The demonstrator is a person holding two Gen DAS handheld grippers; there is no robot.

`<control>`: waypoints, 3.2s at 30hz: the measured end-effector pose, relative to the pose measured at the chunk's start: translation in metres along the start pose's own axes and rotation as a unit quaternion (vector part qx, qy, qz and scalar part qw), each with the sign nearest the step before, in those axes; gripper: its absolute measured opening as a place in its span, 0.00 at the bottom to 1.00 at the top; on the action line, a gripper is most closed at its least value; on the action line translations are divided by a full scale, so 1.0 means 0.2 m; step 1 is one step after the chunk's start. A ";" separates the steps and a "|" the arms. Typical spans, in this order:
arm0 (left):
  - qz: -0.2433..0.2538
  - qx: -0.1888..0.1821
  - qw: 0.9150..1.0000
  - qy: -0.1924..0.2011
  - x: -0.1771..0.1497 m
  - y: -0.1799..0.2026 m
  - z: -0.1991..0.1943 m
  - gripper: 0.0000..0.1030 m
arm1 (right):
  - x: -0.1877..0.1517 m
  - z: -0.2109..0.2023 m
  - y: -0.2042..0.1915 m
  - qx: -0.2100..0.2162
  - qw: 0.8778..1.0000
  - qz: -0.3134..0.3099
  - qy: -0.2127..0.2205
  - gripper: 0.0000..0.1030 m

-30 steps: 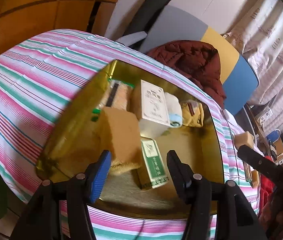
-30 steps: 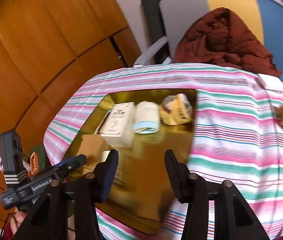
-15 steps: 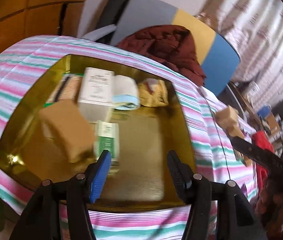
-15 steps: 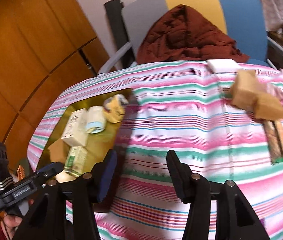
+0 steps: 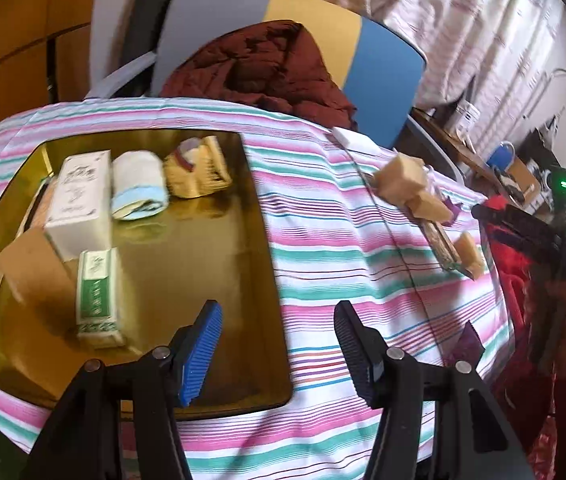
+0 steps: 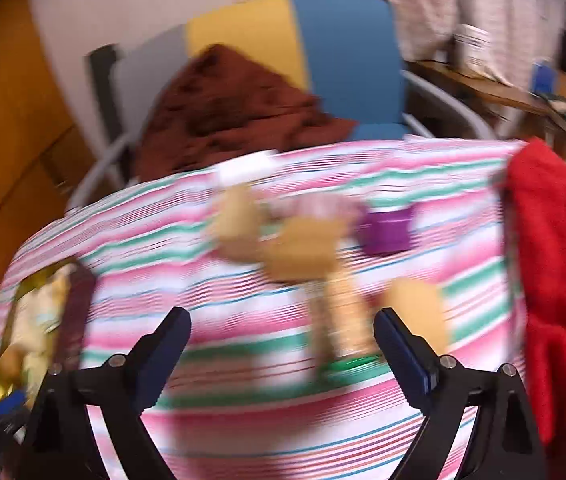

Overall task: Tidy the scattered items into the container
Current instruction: 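Grasp a yellow sponge with the right tool while the left tool grips the cracker packet, then carry the sponge and cracker packet over the gold tray and open both tools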

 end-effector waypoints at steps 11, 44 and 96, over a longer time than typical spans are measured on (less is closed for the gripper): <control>0.030 -0.031 0.998 -0.046 0.00 0.26 0.17 0.57 | -0.03 0.26 0.44 -0.002 0.992 0.113 -0.060 0.88; 0.138 -0.045 0.980 -0.132 0.21 1.37 1.05 0.58 | -0.01 0.19 0.75 -0.077 0.979 0.186 -0.032 0.54; 0.115 -0.087 0.988 -0.047 -0.01 0.92 0.69 0.42 | -0.08 0.33 0.35 -0.035 0.996 0.014 -0.084 0.54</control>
Point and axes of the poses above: each gripper's, at about its wrist camera, not at the fingertips, and z roughly the way its jaws point, y to its right, x to its top, the point moved 9 cm from there along z, roughly the way its jaws point
